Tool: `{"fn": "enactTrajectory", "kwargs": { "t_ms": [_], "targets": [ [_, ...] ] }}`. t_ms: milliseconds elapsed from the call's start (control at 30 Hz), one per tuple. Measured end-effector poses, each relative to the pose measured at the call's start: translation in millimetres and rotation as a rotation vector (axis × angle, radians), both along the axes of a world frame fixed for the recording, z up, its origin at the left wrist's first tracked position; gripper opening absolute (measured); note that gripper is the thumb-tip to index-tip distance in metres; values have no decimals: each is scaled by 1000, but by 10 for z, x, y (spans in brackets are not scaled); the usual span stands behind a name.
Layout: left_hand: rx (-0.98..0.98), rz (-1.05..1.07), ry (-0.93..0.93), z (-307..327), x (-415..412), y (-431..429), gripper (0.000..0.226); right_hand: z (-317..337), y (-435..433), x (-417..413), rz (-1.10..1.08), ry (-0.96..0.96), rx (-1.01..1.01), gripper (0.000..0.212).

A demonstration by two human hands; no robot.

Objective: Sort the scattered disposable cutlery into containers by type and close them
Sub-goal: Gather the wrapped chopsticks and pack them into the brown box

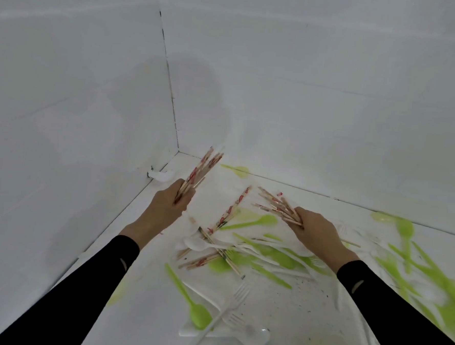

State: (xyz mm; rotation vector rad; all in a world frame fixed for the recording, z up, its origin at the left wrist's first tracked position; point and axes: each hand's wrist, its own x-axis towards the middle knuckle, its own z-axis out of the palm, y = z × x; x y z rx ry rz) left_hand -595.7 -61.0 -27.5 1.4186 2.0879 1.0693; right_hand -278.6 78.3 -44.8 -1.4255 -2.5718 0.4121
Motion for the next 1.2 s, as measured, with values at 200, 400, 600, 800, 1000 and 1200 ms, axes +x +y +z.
{"fn": "enactTrajectory", "kwargs": {
  "t_ms": [200, 400, 600, 800, 1000, 1200],
  "targets": [
    [-149, -65, 158, -139, 143, 162, 32, 26, -320, -247, 175, -118, 149, 34],
    [-290, -104, 91, -342, 347, 343, 34, -341, -377, -521, 412, -262, 365, 14],
    [-425, -105, 212, -383, 421, 500, 37, -340, -441, -529, 415, -287, 225, 35],
    [-427, -57, 165, -374, 302, 505, 36, -330, -550, -4, 393, -171, 106, 27],
    [-391, 18, 124, -296, 51, 389, 23, -164, -605, 343, 347, -157, -58, 71],
    [-205, 93, -96, -171, -55, 280, 34, 40, -582, -79, 223, -4, -182, 55]
  ]
}}
